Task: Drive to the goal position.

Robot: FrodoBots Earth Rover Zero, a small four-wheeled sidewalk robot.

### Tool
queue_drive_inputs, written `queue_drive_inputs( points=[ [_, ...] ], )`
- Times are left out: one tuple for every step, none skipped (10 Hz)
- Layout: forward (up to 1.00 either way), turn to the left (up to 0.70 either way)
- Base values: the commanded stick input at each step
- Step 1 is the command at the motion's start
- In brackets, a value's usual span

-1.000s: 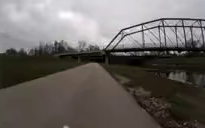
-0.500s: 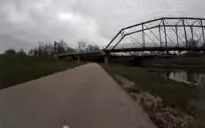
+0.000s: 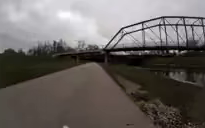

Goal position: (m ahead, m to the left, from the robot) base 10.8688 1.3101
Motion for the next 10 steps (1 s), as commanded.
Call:
queue_drive_inputs(
  points=[
    [1.00,0.00],
    [1.00,0.00],
    [1.00,0.00],
    [1.00,0.00],
    [1.00,0.00],
    [1.00,0.00],
    [1.00,0.00],
    [1.00,0.00],
    [1.00,0.00],
    [1.00,0.00]
  ],
)
